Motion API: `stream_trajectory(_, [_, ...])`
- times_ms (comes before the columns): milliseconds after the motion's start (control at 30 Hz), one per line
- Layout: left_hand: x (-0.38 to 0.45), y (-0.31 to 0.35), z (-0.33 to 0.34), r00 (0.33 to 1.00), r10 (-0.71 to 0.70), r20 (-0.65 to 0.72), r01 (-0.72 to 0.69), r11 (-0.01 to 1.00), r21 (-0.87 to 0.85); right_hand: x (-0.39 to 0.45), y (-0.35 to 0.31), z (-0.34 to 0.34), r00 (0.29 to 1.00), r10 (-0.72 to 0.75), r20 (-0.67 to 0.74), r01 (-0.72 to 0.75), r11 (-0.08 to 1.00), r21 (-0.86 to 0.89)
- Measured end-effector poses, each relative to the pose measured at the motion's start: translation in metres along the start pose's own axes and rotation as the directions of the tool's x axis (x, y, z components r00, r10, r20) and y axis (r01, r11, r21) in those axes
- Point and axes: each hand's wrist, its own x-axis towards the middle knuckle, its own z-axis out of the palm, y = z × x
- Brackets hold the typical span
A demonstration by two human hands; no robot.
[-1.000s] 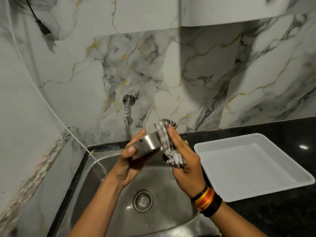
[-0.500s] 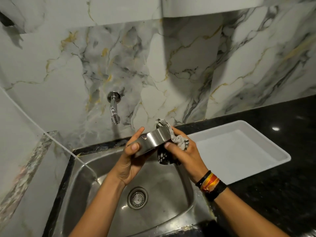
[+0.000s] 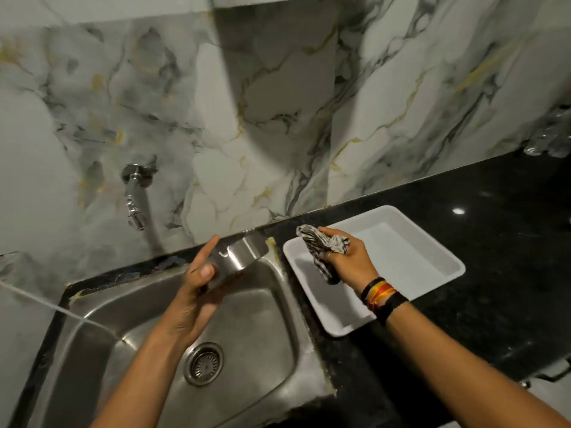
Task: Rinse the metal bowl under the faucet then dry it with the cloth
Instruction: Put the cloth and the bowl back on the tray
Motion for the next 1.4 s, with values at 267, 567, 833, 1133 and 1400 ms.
stream_trajectory(267, [0.036, -0.069, 0.063, 0.984, 0.087, -0.152, -0.062, 0.984, 0.165, 0.111, 0.053, -0.150, 0.962, -0.142, 0.235, 0.274, 0.422, -0.864])
stream_trajectory(567, [0.056, -0.110, 0.107, 0.971, 0.081, -0.225, -0.025, 0.970, 0.241, 0.159, 0.144, -0.227, 0.782, 0.465, 0.415, 0.441, 0.058, -0.896])
stream_trajectory(833, [0.084, -0.125, 0.146, 0.989, 0.039, -0.146, 0.041, 0.861, 0.506, 0.109, 0.079, -0.175, 0.875, 0.095, 0.475, 0.286, 0.690, -0.664])
stream_trajectory(1133, [0.125, -0.192, 0.152, 0.995, 0.012, -0.101, 0.066, 0.671, 0.738, 0.079, 0.107, -0.110, 0.970, 0.179, 0.162, -0.123, 0.943, -0.308])
stream_trajectory(1400, [0.155, -0.219, 0.160, 0.984, -0.097, -0.149, 0.176, 0.437, 0.882, 0.101, 0.140, -0.104, 0.966, 0.251, 0.057, -0.229, 0.940, -0.255])
